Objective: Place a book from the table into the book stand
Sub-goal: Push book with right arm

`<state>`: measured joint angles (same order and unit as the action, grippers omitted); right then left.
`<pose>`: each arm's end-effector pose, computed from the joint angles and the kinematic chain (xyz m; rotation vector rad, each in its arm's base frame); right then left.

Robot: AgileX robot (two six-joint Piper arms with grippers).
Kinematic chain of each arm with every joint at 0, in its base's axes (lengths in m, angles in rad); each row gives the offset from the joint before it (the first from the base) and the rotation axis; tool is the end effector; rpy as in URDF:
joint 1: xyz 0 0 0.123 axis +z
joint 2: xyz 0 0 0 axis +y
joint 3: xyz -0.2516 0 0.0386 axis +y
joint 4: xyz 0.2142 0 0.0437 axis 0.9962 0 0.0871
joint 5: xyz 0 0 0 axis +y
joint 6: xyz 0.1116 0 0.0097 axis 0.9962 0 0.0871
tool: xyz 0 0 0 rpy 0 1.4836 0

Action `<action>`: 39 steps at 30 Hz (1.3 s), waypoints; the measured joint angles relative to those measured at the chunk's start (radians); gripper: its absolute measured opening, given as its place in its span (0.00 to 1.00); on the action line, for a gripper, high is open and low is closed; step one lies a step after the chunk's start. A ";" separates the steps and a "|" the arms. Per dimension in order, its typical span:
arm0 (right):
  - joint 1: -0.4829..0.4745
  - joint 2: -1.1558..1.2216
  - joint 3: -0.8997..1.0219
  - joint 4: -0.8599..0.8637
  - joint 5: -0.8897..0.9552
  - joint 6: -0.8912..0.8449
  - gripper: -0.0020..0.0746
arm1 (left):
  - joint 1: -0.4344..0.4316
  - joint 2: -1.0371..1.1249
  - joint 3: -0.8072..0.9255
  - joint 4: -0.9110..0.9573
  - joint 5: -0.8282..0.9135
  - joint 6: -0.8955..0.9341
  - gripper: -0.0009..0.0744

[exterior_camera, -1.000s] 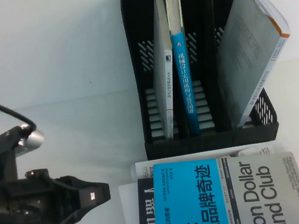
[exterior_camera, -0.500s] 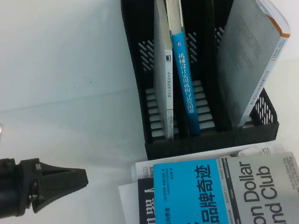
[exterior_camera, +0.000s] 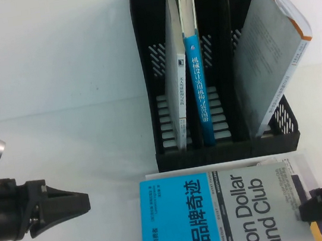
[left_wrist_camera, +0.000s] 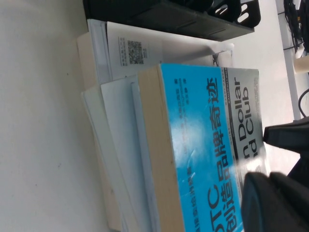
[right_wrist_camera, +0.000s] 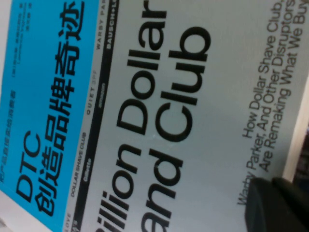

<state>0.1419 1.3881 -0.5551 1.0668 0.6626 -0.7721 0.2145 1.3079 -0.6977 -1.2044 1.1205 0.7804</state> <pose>0.2003 0.0896 0.1640 -0.1218 2.6529 0.8671 0.2122 -0.0502 0.2334 -0.0679 2.4011 -1.2614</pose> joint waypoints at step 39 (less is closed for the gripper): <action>0.140 -0.053 -0.072 -0.299 -0.161 0.202 0.02 | 0.000 0.000 0.000 0.174 -0.070 -0.206 0.01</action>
<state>0.2824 1.3353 -0.6269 0.7677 0.5019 -0.5705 0.2145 1.3079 -0.6977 -1.0306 1.0504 0.5739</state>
